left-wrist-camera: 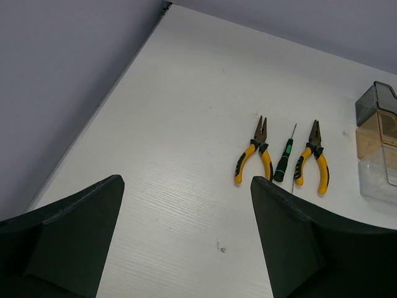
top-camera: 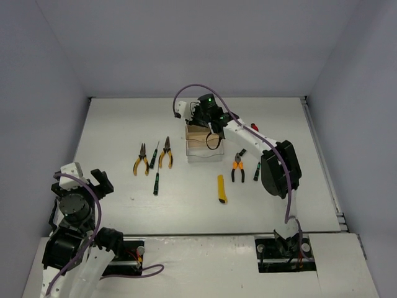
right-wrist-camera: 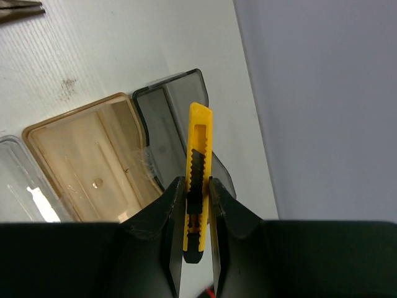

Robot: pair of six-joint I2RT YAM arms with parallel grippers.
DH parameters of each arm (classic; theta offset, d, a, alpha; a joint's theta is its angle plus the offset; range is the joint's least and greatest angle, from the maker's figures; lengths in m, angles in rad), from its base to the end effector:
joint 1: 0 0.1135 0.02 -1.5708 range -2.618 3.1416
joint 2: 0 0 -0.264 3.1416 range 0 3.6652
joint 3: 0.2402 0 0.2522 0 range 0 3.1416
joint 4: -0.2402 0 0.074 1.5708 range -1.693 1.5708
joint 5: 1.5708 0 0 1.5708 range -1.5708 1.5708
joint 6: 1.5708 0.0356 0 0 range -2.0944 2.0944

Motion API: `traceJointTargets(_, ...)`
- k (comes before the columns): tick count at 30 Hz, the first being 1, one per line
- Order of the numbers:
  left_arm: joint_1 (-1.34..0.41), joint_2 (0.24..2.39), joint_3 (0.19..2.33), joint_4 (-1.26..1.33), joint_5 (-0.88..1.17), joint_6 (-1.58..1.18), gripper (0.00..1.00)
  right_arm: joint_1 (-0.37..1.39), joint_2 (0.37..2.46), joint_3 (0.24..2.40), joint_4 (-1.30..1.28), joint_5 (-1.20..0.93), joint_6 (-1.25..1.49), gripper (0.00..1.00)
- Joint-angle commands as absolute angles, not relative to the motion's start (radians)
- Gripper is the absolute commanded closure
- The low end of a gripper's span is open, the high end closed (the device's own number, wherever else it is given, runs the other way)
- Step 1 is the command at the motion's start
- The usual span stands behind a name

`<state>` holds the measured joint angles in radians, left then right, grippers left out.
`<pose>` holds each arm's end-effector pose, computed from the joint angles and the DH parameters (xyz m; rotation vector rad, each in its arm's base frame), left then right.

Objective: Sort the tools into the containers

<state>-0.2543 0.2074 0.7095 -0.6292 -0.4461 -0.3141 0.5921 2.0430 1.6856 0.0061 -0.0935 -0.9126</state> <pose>0.0549 0.0016 0.3249 -0.3793 1.6424 -0.0481 0.4075 0.2781 0.2815 -1.3589 1.3599 -0.1254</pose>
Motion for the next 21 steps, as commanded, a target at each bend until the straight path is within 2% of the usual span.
traceJointTargets(1,-0.258,0.236,0.721,-0.565,-0.461,-0.29,0.19,0.572,2.112,1.781,0.061,-0.106,-1.006,1.0)
traceJointTargets(8,-0.257,0.237,0.717,-0.558,-0.47,-0.284,0.19,0.558,2.21,1.865,0.061,-0.11,-1.052,1.0)
traceJointTargets(14,-0.256,0.25,0.715,-0.551,-0.465,-0.281,0.19,0.535,2.281,1.904,0.063,-0.109,-1.075,0.96)
traceJointTargets(20,-0.255,0.253,0.713,-0.549,-0.478,-0.275,0.2,0.525,2.305,1.925,0.063,-0.112,-1.077,0.84)
traceJointTargets(21,-0.255,0.254,0.713,-0.549,-0.479,-0.275,0.19,0.523,2.31,1.929,0.064,-0.111,-1.073,0.79)
